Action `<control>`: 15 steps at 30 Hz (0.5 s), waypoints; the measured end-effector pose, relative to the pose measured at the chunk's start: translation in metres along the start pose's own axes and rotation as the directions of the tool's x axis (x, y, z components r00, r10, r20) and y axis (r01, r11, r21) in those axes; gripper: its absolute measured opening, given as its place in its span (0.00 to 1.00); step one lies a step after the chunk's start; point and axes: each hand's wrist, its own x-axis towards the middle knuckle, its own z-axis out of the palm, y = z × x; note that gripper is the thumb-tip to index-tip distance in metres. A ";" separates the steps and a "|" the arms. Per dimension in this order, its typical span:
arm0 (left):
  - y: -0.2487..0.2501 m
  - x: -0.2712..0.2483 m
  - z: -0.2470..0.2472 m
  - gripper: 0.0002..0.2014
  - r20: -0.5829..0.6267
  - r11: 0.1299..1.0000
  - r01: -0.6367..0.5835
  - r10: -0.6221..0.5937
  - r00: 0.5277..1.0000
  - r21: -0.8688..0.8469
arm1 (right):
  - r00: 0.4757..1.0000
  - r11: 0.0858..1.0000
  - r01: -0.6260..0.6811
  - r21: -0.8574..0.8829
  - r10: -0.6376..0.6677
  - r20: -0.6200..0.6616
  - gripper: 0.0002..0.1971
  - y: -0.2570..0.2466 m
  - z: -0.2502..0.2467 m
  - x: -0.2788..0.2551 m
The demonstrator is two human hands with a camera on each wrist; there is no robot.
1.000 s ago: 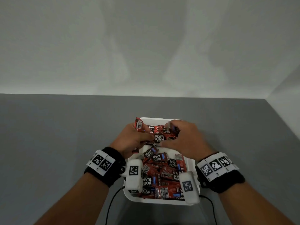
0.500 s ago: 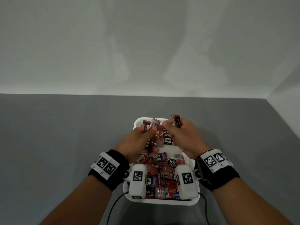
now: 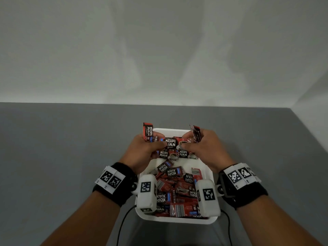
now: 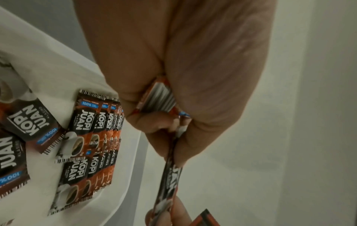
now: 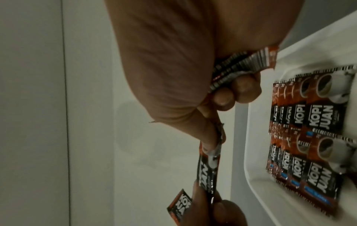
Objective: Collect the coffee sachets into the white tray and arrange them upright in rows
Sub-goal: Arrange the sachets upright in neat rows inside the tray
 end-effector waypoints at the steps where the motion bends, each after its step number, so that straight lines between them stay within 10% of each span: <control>1: 0.001 -0.001 0.001 0.06 0.001 1.000 -0.002 0.002 1.000 0.016 | 1.000 0.998 0.019 -0.059 -0.019 -0.003 0.11 -0.001 -0.001 -0.001; 10: -0.006 0.002 0.012 0.18 0.121 0.990 0.041 -0.058 0.991 0.132 | 0.950 0.711 0.313 -0.630 -0.228 0.214 0.23 0.000 0.021 -0.008; 15: -0.007 -0.002 0.018 0.10 0.143 0.980 0.169 -0.154 0.978 -0.103 | 0.942 0.701 0.332 -0.631 -0.216 0.256 0.09 0.008 0.034 -0.002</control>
